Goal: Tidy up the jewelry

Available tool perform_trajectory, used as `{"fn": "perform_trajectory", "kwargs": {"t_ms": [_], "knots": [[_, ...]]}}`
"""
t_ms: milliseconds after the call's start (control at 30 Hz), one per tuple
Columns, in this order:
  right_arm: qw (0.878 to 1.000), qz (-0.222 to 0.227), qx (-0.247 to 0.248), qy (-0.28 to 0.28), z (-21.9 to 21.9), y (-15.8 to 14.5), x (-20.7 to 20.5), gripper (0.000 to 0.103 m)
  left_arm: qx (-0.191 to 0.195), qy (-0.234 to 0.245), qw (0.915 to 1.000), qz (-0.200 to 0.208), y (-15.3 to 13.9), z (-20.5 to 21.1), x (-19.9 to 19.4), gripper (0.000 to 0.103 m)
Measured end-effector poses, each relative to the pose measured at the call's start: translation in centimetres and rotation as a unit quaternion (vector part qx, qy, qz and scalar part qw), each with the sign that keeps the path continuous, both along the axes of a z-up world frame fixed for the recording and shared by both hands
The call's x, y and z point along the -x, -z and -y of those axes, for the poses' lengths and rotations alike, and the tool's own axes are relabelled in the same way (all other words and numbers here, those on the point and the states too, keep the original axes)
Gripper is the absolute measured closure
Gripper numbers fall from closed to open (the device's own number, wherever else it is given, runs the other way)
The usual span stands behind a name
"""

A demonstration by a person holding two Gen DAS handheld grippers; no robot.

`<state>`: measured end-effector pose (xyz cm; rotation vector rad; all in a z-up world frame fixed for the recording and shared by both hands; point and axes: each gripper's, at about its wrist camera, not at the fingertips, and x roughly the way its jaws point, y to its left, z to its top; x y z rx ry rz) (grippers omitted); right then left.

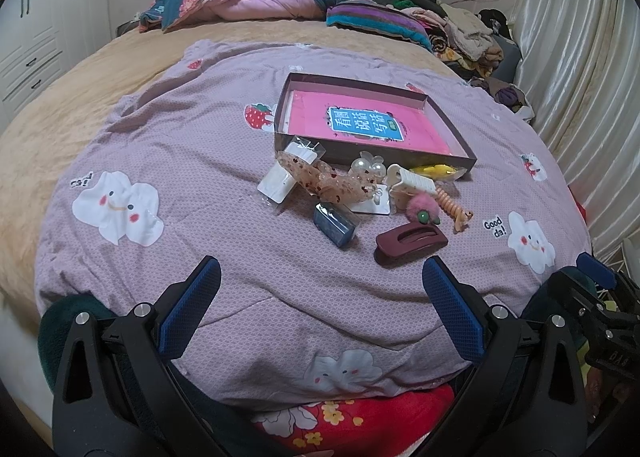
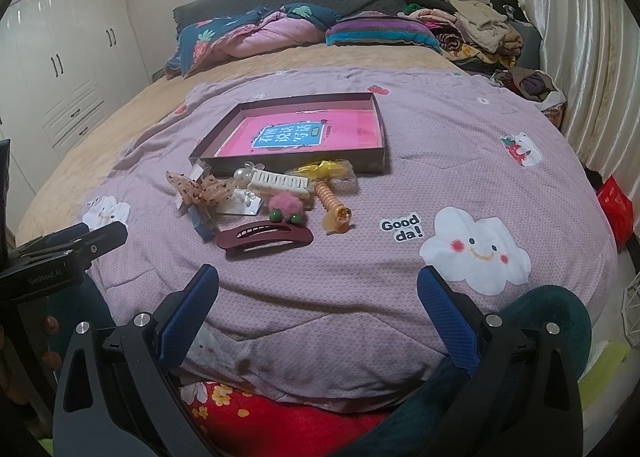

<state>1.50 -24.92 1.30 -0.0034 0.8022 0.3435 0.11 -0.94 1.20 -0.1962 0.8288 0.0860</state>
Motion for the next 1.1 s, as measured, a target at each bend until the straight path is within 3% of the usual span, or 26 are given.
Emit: {"fn": "perform_trajectory", "kwargs": {"t_ms": [767, 967, 1100], "knots": [[0.999, 0.013, -0.002, 0.032, 3.4, 0.1, -2.6, 0.004, 0.015, 0.035, 0.9992, -0.012, 1.8, 1.1, -4.8, 0.008], [0.999, 0.009, -0.002, 0.035, 4.2, 0.3, -3.9, 0.004, 0.045, 0.036, 0.9983, -0.006, 2.9, -0.5, -7.3, 0.008], [0.999, 0.001, -0.008, 0.036, 4.5, 0.5, -5.3, 0.004, 0.067, 0.025, 0.9972, -0.022, 4.2, -2.1, -8.8, 0.008]]}}
